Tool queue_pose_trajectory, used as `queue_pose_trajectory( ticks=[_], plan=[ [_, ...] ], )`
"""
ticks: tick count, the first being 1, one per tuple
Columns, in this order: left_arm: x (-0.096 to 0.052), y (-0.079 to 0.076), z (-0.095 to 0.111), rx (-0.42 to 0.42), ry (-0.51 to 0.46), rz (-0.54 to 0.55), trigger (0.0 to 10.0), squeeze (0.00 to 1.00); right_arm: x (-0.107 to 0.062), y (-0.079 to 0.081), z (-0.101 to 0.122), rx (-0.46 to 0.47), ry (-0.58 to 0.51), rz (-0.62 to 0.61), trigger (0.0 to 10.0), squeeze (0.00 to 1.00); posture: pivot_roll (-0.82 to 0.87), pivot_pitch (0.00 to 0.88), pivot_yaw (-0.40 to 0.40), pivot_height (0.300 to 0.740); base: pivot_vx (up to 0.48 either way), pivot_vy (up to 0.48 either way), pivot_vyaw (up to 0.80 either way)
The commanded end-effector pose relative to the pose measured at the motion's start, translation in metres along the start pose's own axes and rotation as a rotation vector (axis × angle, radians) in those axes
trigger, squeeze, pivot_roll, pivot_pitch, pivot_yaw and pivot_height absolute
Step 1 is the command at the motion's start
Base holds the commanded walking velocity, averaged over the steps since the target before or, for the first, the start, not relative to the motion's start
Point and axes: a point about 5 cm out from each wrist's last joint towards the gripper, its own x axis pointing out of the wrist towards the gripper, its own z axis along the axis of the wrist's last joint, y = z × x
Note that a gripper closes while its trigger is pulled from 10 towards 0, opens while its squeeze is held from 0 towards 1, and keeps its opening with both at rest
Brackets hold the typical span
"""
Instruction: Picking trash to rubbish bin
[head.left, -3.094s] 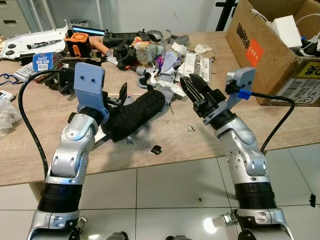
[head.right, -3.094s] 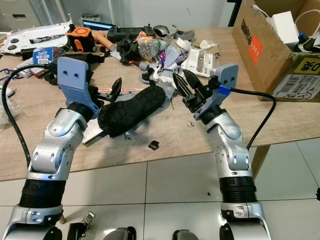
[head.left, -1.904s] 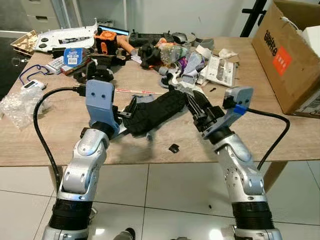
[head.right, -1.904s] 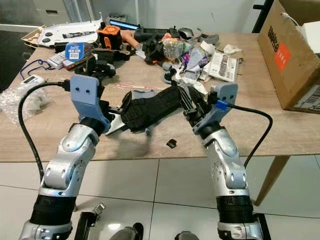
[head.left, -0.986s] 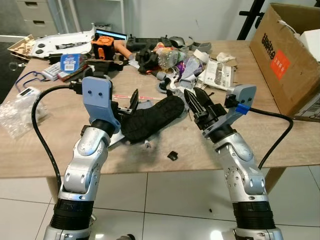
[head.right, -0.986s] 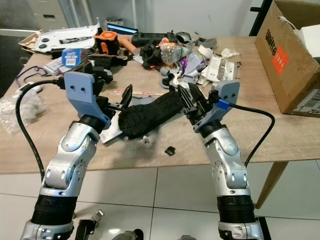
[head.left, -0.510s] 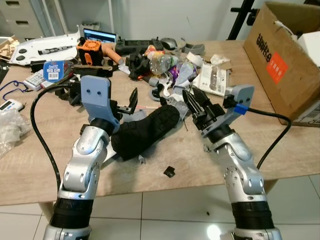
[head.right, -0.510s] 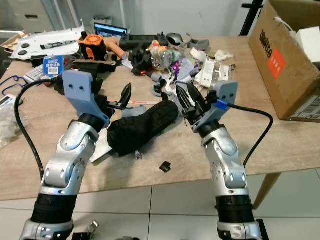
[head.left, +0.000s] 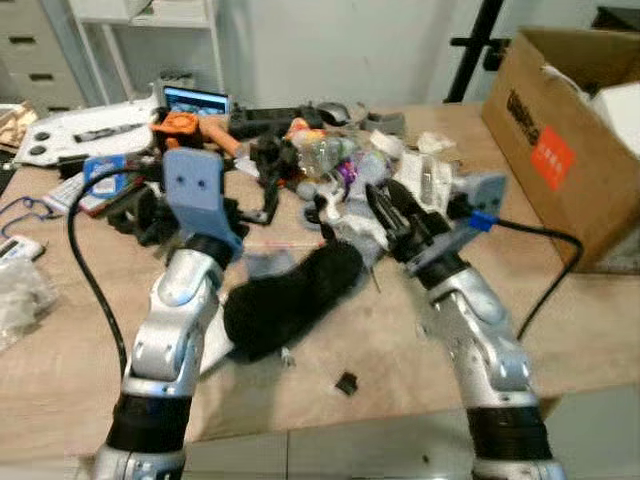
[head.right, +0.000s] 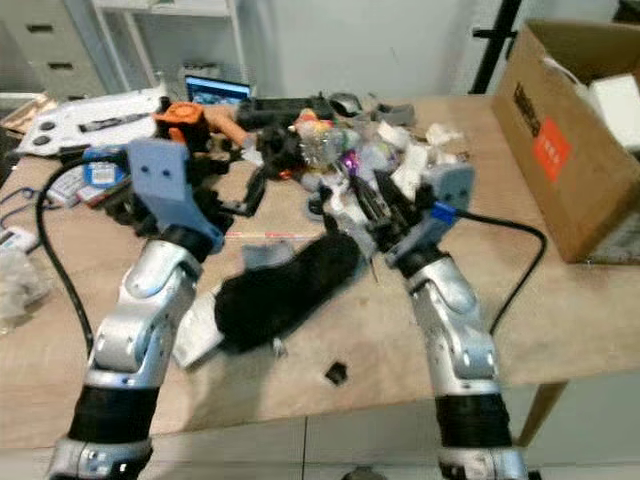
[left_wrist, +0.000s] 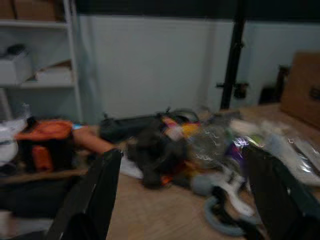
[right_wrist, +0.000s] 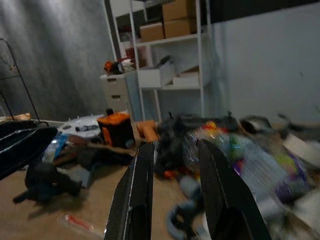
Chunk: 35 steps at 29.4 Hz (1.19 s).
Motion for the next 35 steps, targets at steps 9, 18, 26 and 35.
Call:
queue_pose_trajectory(
  ticks=[9, 18, 26, 35],
  plan=[
    [-0.006, 0.009, -0.005, 0.015, -0.001, 0.054, 10.0, 0.0, 0.002, 0.008, 0.0, 0.018, 0.0, 0.03, 10.0, 0.0, 0.04, 0.174, -0.019, 0.74, 0.069, 0.0, 0.0],
    [-0.008, 0.01, -0.005, 0.076, 0.003, 0.047, 10.0, 0.0, 0.003, 0.008, 0.0, 0.02, -0.003, 0.033, 10.0, 0.0, 0.04, 0.178, -0.019, 0.74, 0.0, 0.0, 0.0],
    [-0.008, 0.01, -0.006, 0.094, 0.011, 0.067, 10.0, 0.0, 0.003, 0.01, -0.001, 0.025, 0.002, 0.036, 10.0, 0.0, 0.04, 0.18, -0.022, 0.74, 0.0, -0.48, 0.0],
    [-0.01, 0.01, -0.009, 0.055, 0.024, 0.058, 10.0, 0.0, -0.001, 0.016, -0.009, 0.022, 0.049, 0.049, 10.0, 0.0, 0.04, 0.17, -0.018, 0.74, 0.0, 0.0, 0.0]
  ],
)
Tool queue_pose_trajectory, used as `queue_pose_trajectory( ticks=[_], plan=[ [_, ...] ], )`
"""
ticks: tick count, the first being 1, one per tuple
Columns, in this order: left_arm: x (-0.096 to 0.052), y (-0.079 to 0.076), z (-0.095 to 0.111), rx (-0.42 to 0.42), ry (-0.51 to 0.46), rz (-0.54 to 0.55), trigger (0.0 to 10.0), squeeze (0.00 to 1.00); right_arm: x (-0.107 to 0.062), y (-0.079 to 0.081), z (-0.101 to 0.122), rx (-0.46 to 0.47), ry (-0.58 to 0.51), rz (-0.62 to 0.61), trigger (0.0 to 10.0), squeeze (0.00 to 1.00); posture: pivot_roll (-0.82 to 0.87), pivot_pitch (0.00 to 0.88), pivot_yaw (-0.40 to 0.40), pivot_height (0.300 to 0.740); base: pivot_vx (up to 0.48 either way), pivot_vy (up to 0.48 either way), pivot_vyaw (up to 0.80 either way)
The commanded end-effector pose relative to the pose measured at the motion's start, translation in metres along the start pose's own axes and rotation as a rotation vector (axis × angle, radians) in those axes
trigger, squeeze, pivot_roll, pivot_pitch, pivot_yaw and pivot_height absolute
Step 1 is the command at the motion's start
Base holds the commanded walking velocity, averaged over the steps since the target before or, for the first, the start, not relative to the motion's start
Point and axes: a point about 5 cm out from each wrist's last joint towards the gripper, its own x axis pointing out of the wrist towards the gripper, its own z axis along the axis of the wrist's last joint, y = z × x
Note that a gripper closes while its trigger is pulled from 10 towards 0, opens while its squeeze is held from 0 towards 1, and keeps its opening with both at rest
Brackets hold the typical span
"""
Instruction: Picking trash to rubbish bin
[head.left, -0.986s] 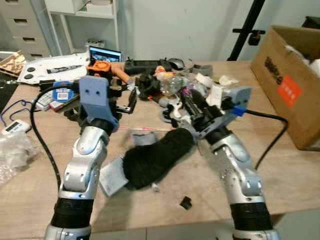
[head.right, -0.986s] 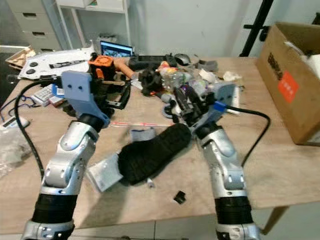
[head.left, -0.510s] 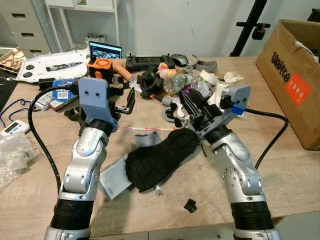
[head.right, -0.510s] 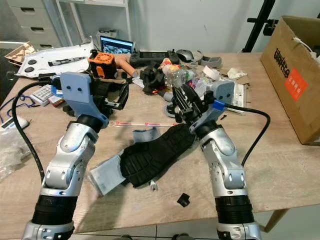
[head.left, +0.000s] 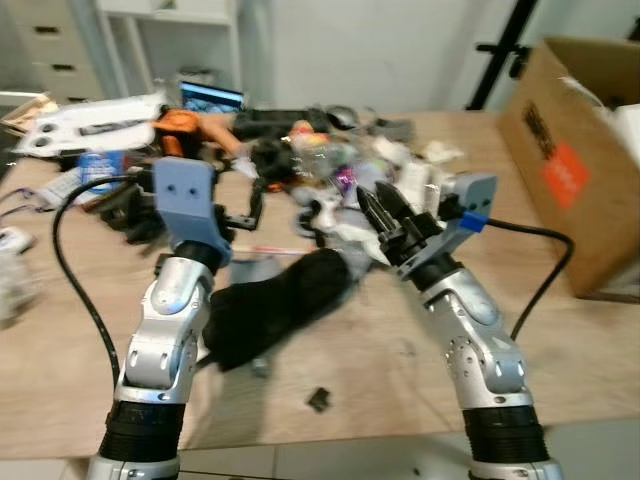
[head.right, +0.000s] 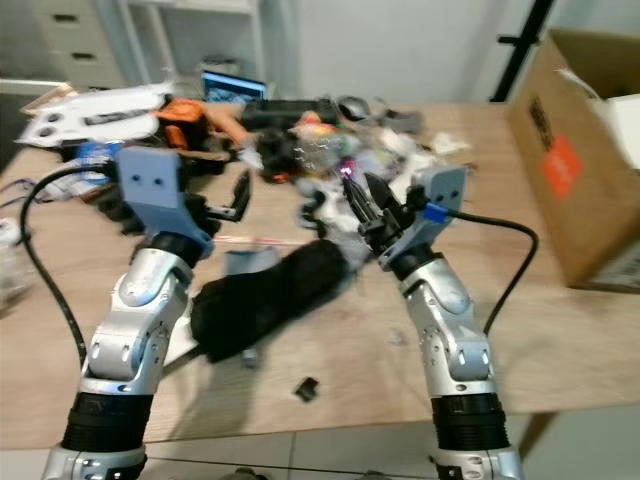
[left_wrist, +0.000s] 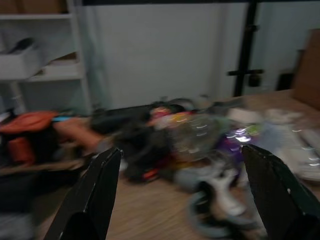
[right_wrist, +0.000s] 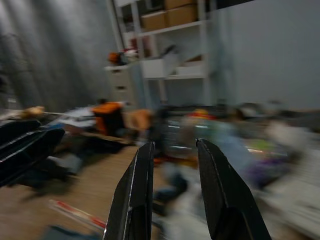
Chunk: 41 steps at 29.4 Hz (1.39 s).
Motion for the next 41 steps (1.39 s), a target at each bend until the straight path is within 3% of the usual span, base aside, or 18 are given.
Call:
queue_pose_trajectory(
  ticks=[1, 5, 7, 8, 9, 14, 17, 21, 22, 24, 30, 31, 35, 37, 40, 41],
  plan=[
    [-0.004, 0.002, -0.004, -0.003, 0.013, 0.005, 10.0, 0.0, -0.001, 0.009, -0.004, 0.006, 0.018, 0.028, 10.0, 0.0, 0.04, 0.17, -0.018, 0.74, 0.0, 0.0, 0.0],
    [-0.001, 0.001, -0.004, 0.03, 0.013, -0.001, 10.0, 0.0, -0.001, 0.016, -0.006, 0.008, 0.027, 0.082, 10.0, 0.0, 0.04, 0.185, -0.02, 0.74, 0.0, 0.0, 0.0],
    [-0.002, 0.003, -0.004, 0.043, 0.015, 0.013, 10.0, 0.0, -0.003, 0.026, -0.005, 0.014, 0.021, 0.178, 10.0, 0.0, 0.03, 0.173, -0.016, 0.74, 0.0, 0.0, 0.0],
    [-0.002, 0.004, -0.005, 0.046, 0.016, 0.02, 10.0, 0.0, -0.005, 0.03, -0.007, 0.009, 0.04, 0.229, 10.0, 0.81, 0.03, 0.177, -0.02, 0.74, 0.0, 0.0, 0.0],
    [-0.002, 0.006, -0.006, 0.055, 0.02, 0.027, 10.0, 0.0, -0.007, 0.033, -0.012, 0.004, 0.073, 0.269, 10.0, 1.0, 0.04, 0.196, -0.024, 0.74, 0.0, 0.0, 0.0],
    [-0.004, 0.013, -0.006, 0.064, 0.03, 0.051, 10.0, 0.0, -0.015, 0.038, -0.027, 0.019, 0.166, 0.339, 10.0, 1.0, 0.04, 0.183, -0.024, 0.74, 0.0, 0.0, 0.0],
    [-0.004, 0.023, -0.008, 0.108, 0.053, 0.079, 10.0, 0.0, -0.017, 0.033, -0.038, 0.043, 0.203, 0.343, 10.0, 1.0, 0.05, 0.214, -0.031, 0.74, 0.0, 0.0, 0.0],
    [-0.006, 0.031, -0.008, 0.116, 0.064, 0.109, 10.0, 0.0, -0.02, 0.028, -0.047, 0.048, 0.244, 0.345, 10.0, 1.0, 0.04, 0.191, -0.025, 0.74, 0.0, 0.0, 0.0],
    [-0.006, 0.034, -0.01, 0.129, 0.079, 0.124, 10.0, 0.0, -0.019, 0.013, -0.053, 0.052, 0.256, 0.264, 10.0, 1.0, 0.05, 0.216, -0.031, 0.74, 0.0, 0.0, 0.0],
    [-0.006, 0.035, -0.011, 0.128, 0.085, 0.131, 10.0, 0.0, -0.017, 0.004, -0.056, 0.053, 0.252, 0.189, 10.0, 1.0, 0.05, 0.232, -0.03, 0.74, 0.0, 0.0, 0.0],
    [-0.008, 0.033, -0.01, 0.117, 0.087, 0.127, 10.0, 0.0, -0.013, -0.007, -0.054, 0.144, 0.2, 0.118, 10.0, 1.0, 0.05, 0.209, -0.025, 0.74, 0.0, 0.0, 0.0],
    [-0.007, 0.031, -0.011, 0.117, 0.091, 0.115, 10.0, 0.0, -0.01, -0.01, -0.055, 0.17, 0.192, 0.112, 10.0, 0.0, 0.06, 0.225, -0.027, 0.74, 0.0, 0.0, 0.0],
    [-0.01, 0.022, -0.01, 0.114, 0.109, 0.009, 10.0, 0.0, 0.001, -0.017, -0.058, 0.24, 0.213, 0.111, 10.0, 0.0, 0.07, 0.226, -0.02, 0.74, 0.0, 0.0, 0.0],
    [-0.01, 0.022, -0.01, 0.114, 0.109, 0.009, 10.0, 0.0, 0.001, -0.017, -0.058, 0.24, 0.213, 0.111, 10.0, 0.0, 0.07, 0.226, -0.02, 0.74, 0.0, 0.0, 0.0],
    [-0.014, 0.025, -0.008, 0.12, 0.124, -0.073, 10.0, 0.0, 0.006, -0.016, -0.065, 0.258, 0.274, 0.138, 10.0, 0.0, 0.08, 0.247, -0.022, 0.74, 0.0, 0.0, 0.0],
    [-0.022, 0.042, -0.003, -0.029, 0.132, -0.099, 10.0, 0.0, 0.007, -0.011, -0.07, 0.284, 0.304, 0.165, 10.0, 0.0, 0.09, 0.235, -0.021, 0.74, 0.0, 0.0, 0.0]
  ],
)
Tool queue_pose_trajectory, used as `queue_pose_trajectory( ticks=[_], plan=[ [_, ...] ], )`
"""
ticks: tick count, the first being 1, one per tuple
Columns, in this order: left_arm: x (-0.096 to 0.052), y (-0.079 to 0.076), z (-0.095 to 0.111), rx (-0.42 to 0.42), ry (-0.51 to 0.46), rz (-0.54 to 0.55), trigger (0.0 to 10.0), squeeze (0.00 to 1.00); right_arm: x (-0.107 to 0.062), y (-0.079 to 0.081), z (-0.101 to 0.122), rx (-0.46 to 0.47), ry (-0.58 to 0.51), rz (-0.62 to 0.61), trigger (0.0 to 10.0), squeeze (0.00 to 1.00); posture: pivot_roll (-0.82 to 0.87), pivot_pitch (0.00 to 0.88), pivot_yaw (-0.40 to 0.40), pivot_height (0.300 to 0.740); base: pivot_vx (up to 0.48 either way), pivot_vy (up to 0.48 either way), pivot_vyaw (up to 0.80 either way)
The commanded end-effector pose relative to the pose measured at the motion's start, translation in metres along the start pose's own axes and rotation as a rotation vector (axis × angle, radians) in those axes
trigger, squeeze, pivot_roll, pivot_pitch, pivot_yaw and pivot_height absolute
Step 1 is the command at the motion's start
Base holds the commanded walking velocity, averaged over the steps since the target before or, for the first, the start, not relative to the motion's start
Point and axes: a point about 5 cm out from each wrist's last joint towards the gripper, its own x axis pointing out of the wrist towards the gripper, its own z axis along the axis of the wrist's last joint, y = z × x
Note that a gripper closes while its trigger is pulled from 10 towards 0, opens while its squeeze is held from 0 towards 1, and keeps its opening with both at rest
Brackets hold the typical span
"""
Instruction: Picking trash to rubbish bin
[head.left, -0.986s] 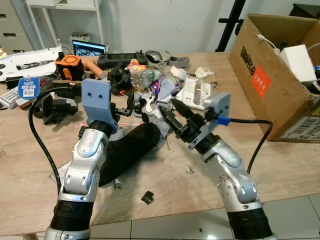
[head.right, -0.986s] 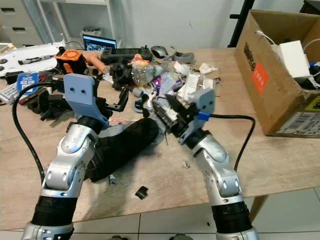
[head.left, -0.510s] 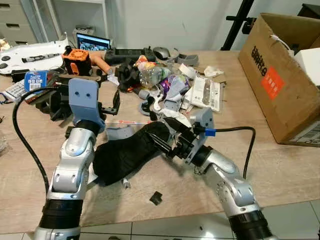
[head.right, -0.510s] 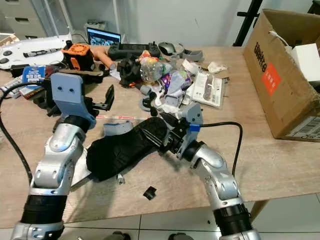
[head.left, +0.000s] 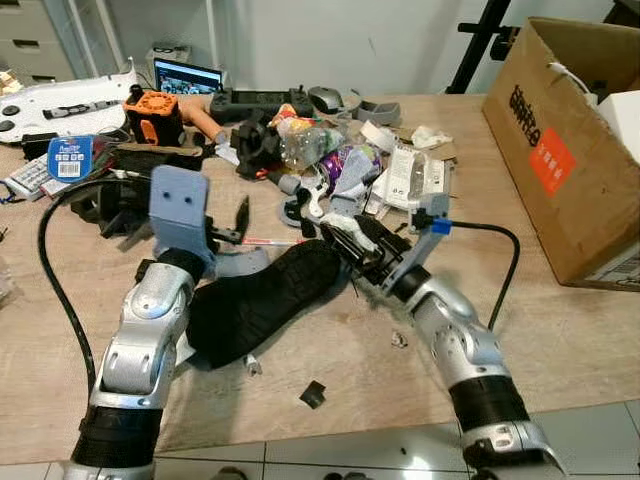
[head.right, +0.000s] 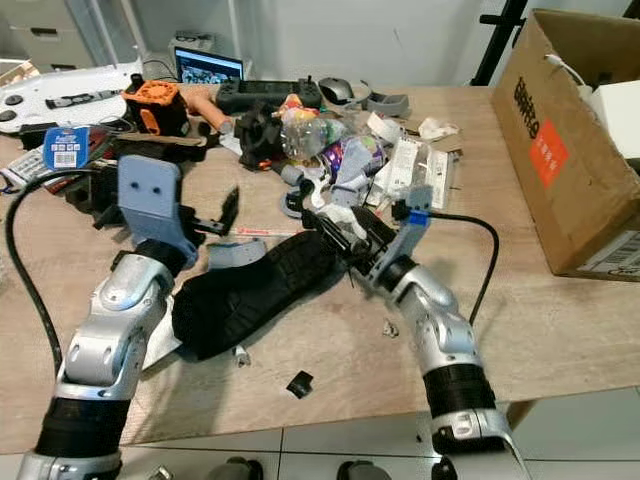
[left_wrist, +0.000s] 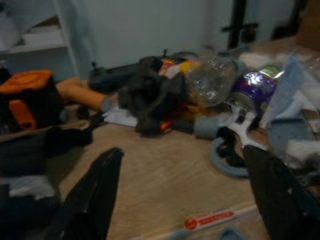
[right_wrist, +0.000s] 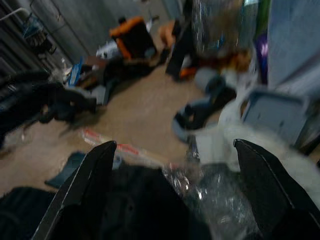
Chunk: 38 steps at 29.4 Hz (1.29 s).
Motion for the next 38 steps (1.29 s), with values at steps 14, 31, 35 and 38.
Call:
queue_pose_trajectory(
  ticks=[14, 31, 35, 38],
  plan=[
    [-0.063, 0.043, -0.007, -0.109, 0.16, -0.368, 10.0, 0.0, 0.004, 0.003, -0.009, 0.048, 0.034, 0.052, 10.0, 0.0, 0.09, 0.229, -0.018, 0.74, 0.0, 0.0, 0.0],
    [-0.079, 0.045, -0.02, 0.018, 0.302, -0.544, 10.0, 0.0, 0.005, 0.015, 0.02, 0.003, -0.048, 0.108, 10.0, 0.0, 0.08, 0.215, -0.022, 0.74, 0.0, 0.0, 0.0],
    [-0.089, 0.041, -0.029, 0.038, 0.386, -0.612, 10.0, 0.0, 0.002, 0.016, 0.017, 0.002, -0.039, 0.107, 10.0, 0.0, 0.08, 0.205, -0.016, 0.74, 0.0, 0.0, 0.0],
    [-0.088, 0.038, -0.039, 0.089, 0.426, -0.633, 10.0, 0.0, 0.003, 0.016, 0.017, 0.009, -0.032, 0.105, 10.0, 0.0, 0.08, 0.217, -0.019, 0.74, 0.0, 0.0, 0.0]
  ],
)
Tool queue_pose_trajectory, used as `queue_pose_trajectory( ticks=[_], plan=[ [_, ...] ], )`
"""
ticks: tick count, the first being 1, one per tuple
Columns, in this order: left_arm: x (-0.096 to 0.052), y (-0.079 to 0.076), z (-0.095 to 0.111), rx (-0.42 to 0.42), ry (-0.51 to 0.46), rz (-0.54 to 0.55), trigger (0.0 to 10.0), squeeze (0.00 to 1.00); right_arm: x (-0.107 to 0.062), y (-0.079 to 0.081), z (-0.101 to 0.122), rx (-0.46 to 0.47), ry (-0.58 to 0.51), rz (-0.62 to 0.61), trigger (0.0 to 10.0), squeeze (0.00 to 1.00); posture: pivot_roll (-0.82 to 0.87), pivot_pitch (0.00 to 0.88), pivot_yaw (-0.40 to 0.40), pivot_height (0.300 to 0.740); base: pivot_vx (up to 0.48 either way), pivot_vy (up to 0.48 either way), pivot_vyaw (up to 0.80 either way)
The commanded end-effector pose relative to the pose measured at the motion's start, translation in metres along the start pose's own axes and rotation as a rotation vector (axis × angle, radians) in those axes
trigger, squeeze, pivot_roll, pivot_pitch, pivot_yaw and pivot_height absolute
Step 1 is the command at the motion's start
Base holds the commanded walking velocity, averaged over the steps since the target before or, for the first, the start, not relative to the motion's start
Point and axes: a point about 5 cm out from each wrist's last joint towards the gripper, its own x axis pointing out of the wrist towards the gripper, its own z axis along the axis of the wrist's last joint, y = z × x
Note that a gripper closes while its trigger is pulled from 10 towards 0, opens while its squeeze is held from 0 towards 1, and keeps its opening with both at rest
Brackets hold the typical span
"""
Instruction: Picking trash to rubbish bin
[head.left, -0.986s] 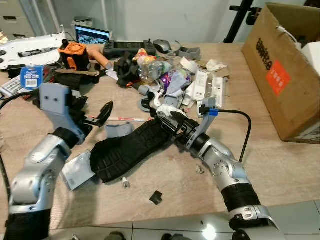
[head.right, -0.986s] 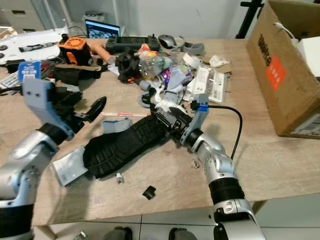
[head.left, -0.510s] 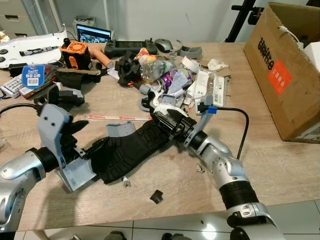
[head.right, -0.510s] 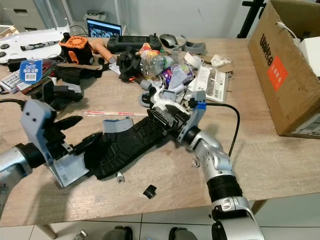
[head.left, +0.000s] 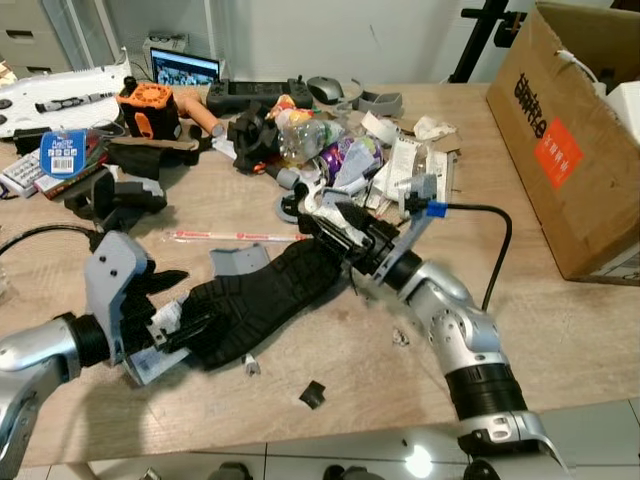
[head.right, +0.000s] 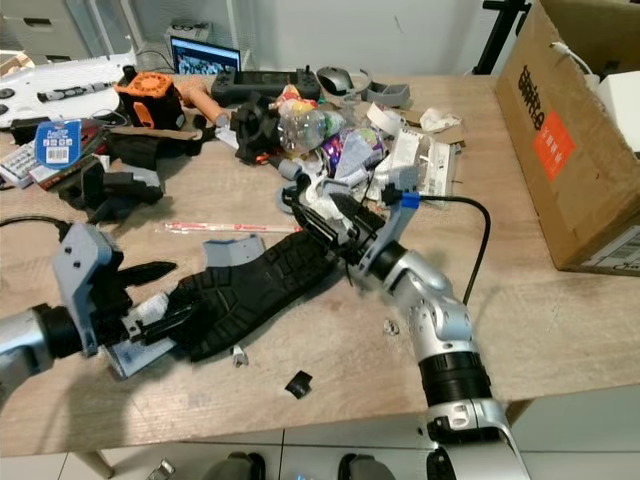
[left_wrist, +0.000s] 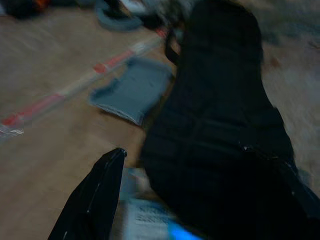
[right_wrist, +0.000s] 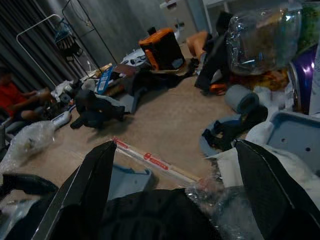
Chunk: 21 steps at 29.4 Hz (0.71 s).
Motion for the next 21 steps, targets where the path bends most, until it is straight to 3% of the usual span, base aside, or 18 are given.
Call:
queue_pose_trajectory(
  ticks=[1, 6, 10, 21],
  plan=[
    [0.0, -0.002, -0.009, 0.039, 0.075, -0.028, 10.0, 0.0, -0.001, 0.001, -0.002, 0.017, 0.004, -0.001, 10.0, 0.0, 0.08, 0.217, -0.019, 0.74, 0.0, 0.0, 0.0],
    [0.007, -0.001, -0.023, 0.089, 0.15, 0.022, 10.0, 0.0, -0.003, 0.003, -0.005, 0.028, 0.019, 0.0, 10.0, 0.0, 0.07, 0.213, -0.021, 0.74, 0.0, 0.0, 0.0],
    [0.01, 0.001, -0.032, 0.074, 0.202, 0.074, 10.0, 0.0, -0.003, 0.008, -0.01, 0.073, 0.049, 0.025, 10.0, 0.0, 0.07, 0.204, -0.018, 0.74, 0.0, 0.0, 0.0],
    [0.018, -0.008, -0.042, 0.101, 0.245, 0.048, 10.0, 0.0, -0.003, 0.014, -0.022, 0.124, 0.123, 0.037, 10.0, 0.0, 0.07, 0.215, -0.02, 0.74, 0.0, 0.0, 0.0]
  ],
)
